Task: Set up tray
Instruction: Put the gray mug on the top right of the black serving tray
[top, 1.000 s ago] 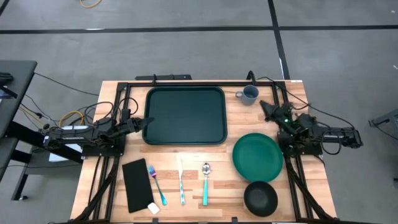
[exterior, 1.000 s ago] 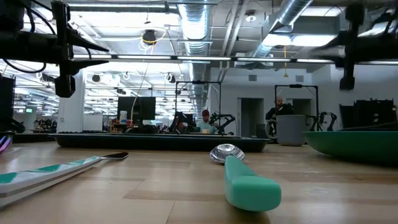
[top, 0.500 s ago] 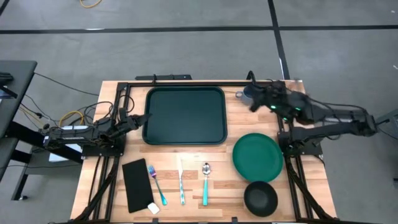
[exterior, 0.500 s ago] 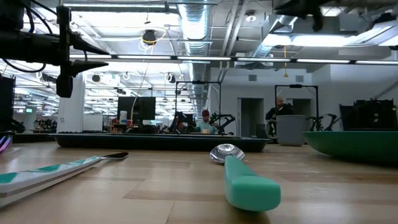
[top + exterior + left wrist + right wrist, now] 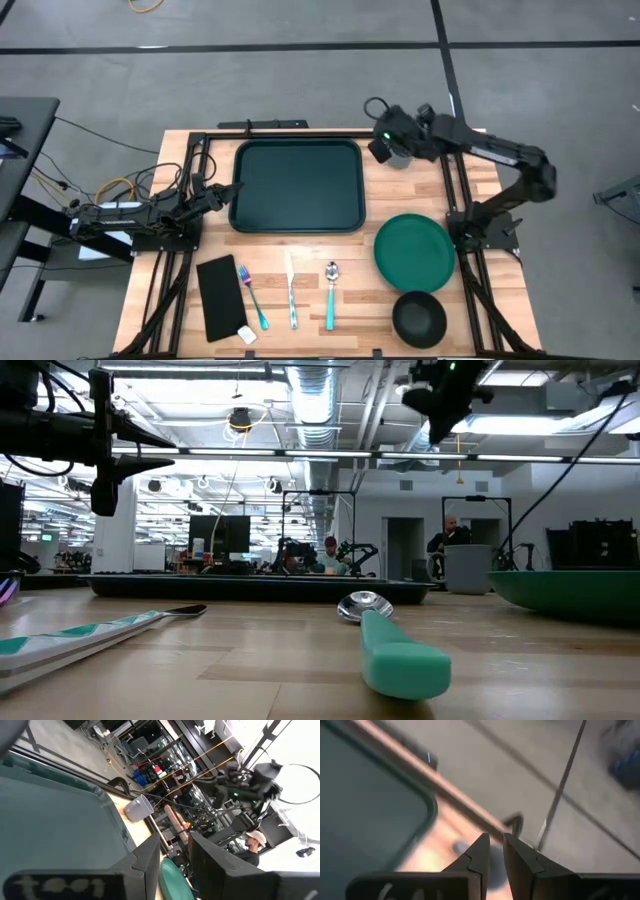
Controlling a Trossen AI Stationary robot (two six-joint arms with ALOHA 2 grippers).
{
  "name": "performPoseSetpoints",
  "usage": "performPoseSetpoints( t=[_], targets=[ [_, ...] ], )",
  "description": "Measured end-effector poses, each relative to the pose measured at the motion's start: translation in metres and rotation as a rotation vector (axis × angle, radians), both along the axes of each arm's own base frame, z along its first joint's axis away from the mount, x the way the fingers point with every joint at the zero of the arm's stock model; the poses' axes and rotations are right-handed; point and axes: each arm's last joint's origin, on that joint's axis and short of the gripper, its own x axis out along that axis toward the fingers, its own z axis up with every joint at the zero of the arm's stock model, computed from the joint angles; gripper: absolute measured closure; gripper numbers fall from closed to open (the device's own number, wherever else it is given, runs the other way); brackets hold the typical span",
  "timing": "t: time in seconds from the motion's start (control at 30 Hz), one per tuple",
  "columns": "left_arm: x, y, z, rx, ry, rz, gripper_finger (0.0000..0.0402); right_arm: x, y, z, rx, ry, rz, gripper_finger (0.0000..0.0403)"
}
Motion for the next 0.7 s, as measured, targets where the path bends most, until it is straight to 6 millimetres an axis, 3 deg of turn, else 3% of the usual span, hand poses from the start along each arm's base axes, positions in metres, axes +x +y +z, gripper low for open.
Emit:
performPoseSetpoints(
  t=[0.2, 0.47, 0.7],
  targets=[
    [0.000, 0.000, 0.000, 0.017, 0.009, 0.001, 0.0310, -0.001, -0.036, -0.032, 0.256, 0.139, -0.073, 0.0356],
    [0.000, 0.000, 0.000, 0.020, 0.011, 0.001, 0.0310, -0.005, -0.078, -0.078, 0.471, 0.259, -0.147, 0.0356],
    [0.000, 0.000, 0.000, 0.020, 0.011, 0.001, 0.0310, -0.001, -0.098, -0.103, 0.572, 0.315, -0.099, 0.0356]
  ],
)
